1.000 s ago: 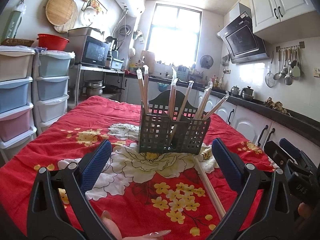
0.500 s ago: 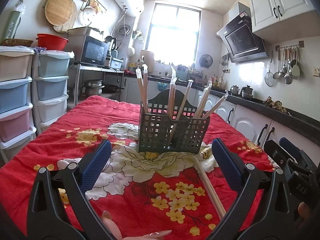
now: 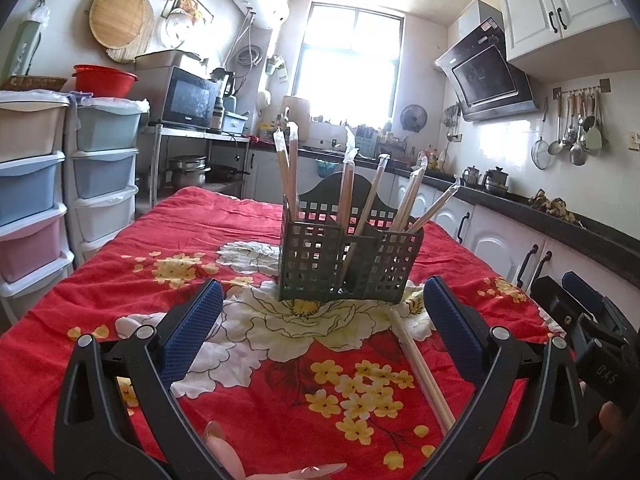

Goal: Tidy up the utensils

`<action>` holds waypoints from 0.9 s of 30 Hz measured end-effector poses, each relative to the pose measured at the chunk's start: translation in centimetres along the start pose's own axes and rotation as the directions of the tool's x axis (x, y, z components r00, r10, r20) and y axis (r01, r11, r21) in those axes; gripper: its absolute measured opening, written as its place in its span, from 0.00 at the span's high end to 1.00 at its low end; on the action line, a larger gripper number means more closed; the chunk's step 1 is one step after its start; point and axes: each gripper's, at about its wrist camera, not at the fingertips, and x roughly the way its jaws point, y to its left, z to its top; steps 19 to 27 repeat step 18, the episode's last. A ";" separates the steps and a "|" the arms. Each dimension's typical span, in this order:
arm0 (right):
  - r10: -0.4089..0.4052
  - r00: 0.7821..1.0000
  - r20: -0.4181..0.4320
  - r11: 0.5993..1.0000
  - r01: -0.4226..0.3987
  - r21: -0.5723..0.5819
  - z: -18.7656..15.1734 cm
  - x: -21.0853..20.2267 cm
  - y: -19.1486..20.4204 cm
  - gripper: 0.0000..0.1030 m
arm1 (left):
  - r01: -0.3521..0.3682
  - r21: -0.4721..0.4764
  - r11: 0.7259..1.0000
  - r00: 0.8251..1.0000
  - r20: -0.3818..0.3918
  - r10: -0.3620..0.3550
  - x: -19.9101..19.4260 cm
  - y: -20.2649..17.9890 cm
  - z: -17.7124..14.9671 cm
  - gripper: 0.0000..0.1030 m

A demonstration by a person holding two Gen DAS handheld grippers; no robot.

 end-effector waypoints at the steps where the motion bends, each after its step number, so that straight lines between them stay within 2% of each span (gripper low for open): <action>1: -0.001 1.000 0.000 1.000 0.001 0.001 0.0 0.0 0.0 0.06 | 0.001 0.000 1.000 1.000 0.000 -0.001 0.0 0.0 0.0 0.10; 8: -0.030 1.000 -0.006 0.999 0.030 0.038 -0.1 -0.3 -0.8 0.06 | -0.019 -0.047 0.999 0.999 -0.043 0.017 0.3 1.0 0.3 0.10; 10: -0.047 0.998 -0.041 0.997 0.049 0.066 0.1 0.2 -1.6 0.06 | -0.056 -0.051 0.997 0.994 -0.101 0.051 0.8 1.9 0.7 0.10; 12: -0.070 0.989 -0.129 0.992 0.083 0.097 0.9 1.8 -3.6 0.06 | -0.121 -0.060 0.991 0.977 -0.181 0.108 1.7 3.6 1.4 0.10; 13: -0.099 0.979 -0.179 0.987 0.119 0.106 1.3 2.8 -4.7 0.06 | -0.152 -0.069 0.986 0.965 -0.226 0.133 2.4 5.2 1.9 0.10; 14: -0.155 0.955 -0.254 0.977 0.185 0.102 1.7 4.4 -6.4 0.06 | -0.187 -0.065 0.980 0.949 -0.270 0.164 3.3 6.7 2.3 0.10; 15: -0.206 0.921 -0.332 0.968 0.242 0.072 1.8 6.0 -7.7 0.06 | -0.217 -0.057 0.975 0.932 -0.309 0.189 4.1 7.7 2.5 0.10; 16: -0.256 0.872 -0.418 0.957 0.289 0.017 1.6 7.9 -8.8 0.06 | -0.263 -0.050 0.963 0.904 -0.363 0.228 5.3 9.3 2.6 0.10; 17: -0.293 0.805 -0.516 0.948 0.314 -0.049 0.9 10.3 -10.3 0.06 | -0.317 -0.038 0.948 0.865 -0.421 0.272 6.9 11.2 2.4 0.10; 18: -0.302 0.766 -0.568 0.945 0.317 -0.076 0.3 11.8 -11.4 0.06 | -0.364 -0.017 0.931 0.823 -0.474 0.314 8.3 12.6 1.9 0.10; 27: -0.302 0.766 -0.568 0.945 0.317 -0.076 0.3 11.8 -11.4 0.06 | -0.364 -0.017 0.931 0.823 -0.474 0.314 8.3 12.6 1.9 0.10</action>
